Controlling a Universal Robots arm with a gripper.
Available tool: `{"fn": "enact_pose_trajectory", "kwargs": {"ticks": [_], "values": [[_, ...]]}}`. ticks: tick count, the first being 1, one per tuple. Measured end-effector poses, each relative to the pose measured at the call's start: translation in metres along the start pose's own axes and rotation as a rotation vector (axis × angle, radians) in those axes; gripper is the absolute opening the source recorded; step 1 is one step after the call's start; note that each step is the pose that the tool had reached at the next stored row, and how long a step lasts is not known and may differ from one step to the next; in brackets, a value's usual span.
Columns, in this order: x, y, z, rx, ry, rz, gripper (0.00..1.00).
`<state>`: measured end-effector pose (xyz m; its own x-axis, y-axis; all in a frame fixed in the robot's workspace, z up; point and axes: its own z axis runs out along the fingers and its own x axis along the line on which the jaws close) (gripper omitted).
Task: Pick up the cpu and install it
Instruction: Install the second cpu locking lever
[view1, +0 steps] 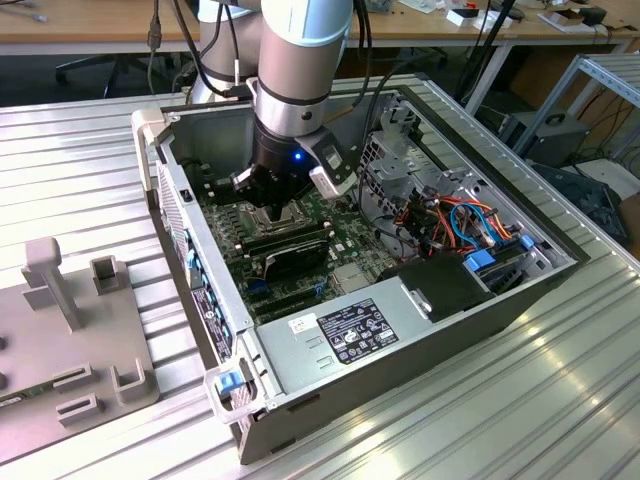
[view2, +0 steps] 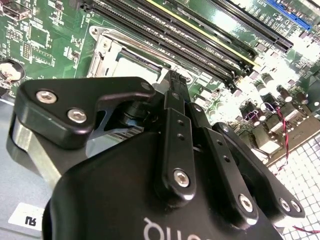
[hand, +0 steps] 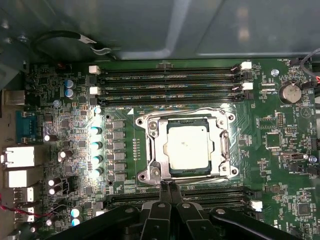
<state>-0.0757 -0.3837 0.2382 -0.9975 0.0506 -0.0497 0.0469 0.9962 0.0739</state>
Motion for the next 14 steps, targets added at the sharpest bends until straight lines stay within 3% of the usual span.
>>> {"fn": "enact_pose_trajectory", "kwargs": {"ticks": [11,14], "values": [[-0.0021,0.0006,-0.0023,-0.0002,0.0000,0.000,0.11],[-0.0068,0.0010,-0.0020,0.0001,-0.0001,0.002,0.11]]}}
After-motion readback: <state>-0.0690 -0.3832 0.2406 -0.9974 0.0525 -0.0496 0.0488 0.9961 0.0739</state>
